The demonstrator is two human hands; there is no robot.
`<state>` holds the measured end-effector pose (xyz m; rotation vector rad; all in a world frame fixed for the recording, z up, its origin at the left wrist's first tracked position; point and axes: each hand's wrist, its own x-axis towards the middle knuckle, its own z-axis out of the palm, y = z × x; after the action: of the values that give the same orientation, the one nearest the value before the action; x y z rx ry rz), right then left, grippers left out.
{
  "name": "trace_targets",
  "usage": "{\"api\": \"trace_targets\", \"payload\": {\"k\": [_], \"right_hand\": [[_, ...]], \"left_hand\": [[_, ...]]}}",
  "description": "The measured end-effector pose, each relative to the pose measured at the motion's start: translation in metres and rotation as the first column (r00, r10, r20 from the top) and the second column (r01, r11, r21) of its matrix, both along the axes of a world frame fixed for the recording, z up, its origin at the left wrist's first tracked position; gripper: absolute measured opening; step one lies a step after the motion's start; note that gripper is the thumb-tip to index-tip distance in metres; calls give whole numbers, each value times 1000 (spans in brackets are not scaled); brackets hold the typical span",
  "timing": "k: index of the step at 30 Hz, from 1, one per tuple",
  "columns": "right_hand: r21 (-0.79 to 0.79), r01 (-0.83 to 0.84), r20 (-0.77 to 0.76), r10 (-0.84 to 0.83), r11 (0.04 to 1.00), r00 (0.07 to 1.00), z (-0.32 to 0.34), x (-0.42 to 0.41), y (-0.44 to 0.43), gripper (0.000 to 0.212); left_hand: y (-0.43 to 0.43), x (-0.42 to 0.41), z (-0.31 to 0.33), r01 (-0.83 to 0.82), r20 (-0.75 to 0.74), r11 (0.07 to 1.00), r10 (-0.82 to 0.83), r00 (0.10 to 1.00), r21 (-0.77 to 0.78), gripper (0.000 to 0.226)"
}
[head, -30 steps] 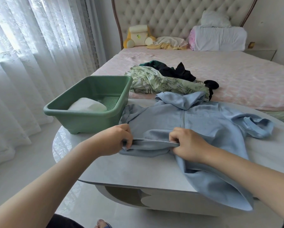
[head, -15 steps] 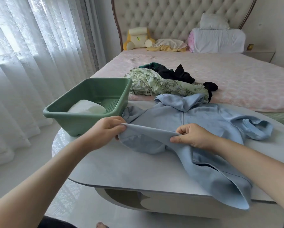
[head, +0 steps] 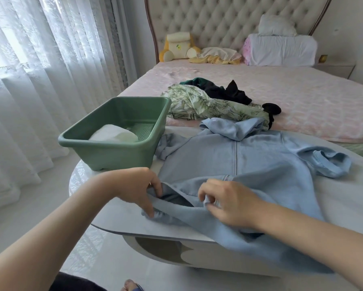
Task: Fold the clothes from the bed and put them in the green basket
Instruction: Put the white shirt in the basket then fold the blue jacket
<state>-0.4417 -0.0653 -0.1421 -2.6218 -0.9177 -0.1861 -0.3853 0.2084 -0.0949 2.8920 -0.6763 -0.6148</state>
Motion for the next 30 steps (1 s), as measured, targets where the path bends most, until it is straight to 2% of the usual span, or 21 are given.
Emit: {"api": "trace_targets", "payload": {"k": [1,3,5,7,10,13,15,18,21,23,24,26,27,28,29,30], "right_hand": [[-2,-18,-29,18,1000,999,0,-6,4,14],[-163,8,-115,-27,987,993,1,-14,9,41],[-394,67,-73,-104,916,992,2,-17,11,66],[-451,112,-31,-141,885,990,3,-21,15,73],[-440,106,1,-118,892,993,1,-30,24,64],[-374,127,-105,-178,919,978,3,-34,28,44],[-322,177,-93,-218,930,972,2,-28,25,35],[-231,279,-135,-314,932,940,0,-15,20,35],[3,352,-161,-347,936,924,10,-2,13,22],[81,271,-339,-229,959,913,22,3,5,23],[89,163,-478,-102,983,873,30,2,3,23],[87,-25,-732,81,996,677,40,-5,3,26],[84,-56,-808,100,995,581,39,-6,3,27],[81,-37,-831,88,996,549,37,-7,4,28],[95,16,-810,68,995,582,32,-7,5,25],[85,59,-745,24,995,667,28,-6,7,17]], "left_hand": [[-1,2,-3,11,67,1000,-9,998,-28,36],[1,5,-7,40,165,985,-13,986,-165,21],[4,9,-10,104,233,959,-41,972,-263,19],[5,10,-11,160,305,943,-67,950,-293,20],[2,13,-18,264,439,905,-98,893,-333,9],[-1,13,-27,293,531,870,-43,847,-397,14],[-3,12,-26,266,545,843,38,837,-467,15],[-9,10,-16,264,551,817,77,831,-513,16],[-4,12,4,143,396,888,47,917,-436,25],[9,12,17,10,129,956,29,991,-295,35],[15,10,23,-38,-28,977,33,999,-209,40],[16,0,29,-42,-277,999,31,960,-33,41],[12,-4,28,-10,-363,1000,17,931,23,35],[7,-7,25,23,-419,998,3,908,56,29],[1,-9,21,48,-438,995,-6,899,85,26],[-5,-10,17,67,-429,991,-10,903,118,25]]}}
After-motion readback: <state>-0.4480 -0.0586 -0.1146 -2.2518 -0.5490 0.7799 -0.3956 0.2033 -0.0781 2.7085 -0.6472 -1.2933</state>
